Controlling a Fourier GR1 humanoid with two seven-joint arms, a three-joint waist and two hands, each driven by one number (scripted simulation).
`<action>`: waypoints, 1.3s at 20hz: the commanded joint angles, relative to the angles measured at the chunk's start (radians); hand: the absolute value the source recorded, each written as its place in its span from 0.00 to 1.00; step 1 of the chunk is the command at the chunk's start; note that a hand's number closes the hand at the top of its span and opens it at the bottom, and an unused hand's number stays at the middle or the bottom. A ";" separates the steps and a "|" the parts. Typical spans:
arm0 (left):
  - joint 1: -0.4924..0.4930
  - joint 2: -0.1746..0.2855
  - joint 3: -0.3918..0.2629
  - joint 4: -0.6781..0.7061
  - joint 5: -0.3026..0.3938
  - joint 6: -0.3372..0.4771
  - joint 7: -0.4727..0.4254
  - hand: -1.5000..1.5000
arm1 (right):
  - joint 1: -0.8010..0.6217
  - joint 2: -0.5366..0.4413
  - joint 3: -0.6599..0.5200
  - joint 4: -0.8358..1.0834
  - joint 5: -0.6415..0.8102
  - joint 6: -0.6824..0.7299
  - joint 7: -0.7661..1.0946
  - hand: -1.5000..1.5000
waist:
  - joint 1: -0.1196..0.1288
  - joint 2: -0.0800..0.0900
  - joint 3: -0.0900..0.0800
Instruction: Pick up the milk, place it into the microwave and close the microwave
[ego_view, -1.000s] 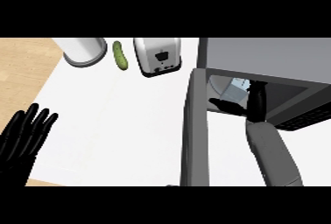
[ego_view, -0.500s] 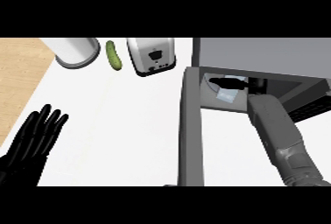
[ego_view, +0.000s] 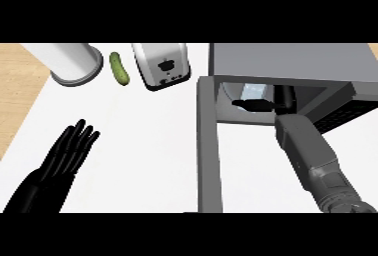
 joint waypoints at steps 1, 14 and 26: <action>0.002 -0.002 -0.054 -0.004 -0.026 -0.027 -0.011 0.00 | 0.019 0.013 -0.022 0.054 -0.021 0.060 -0.073 0.00 | -0.012 -0.003 0.002; -0.185 0.017 -0.133 0.257 -0.157 -0.062 -0.013 1.00 | 0.283 0.098 0.072 -0.214 -0.036 0.154 -0.094 0.00 | -0.087 -0.030 -0.002; -0.225 -0.012 -0.361 0.512 -0.395 -0.034 -0.153 1.00 | 0.691 0.060 0.200 -0.802 -0.061 0.277 0.088 0.00 | -0.102 -0.031 -0.004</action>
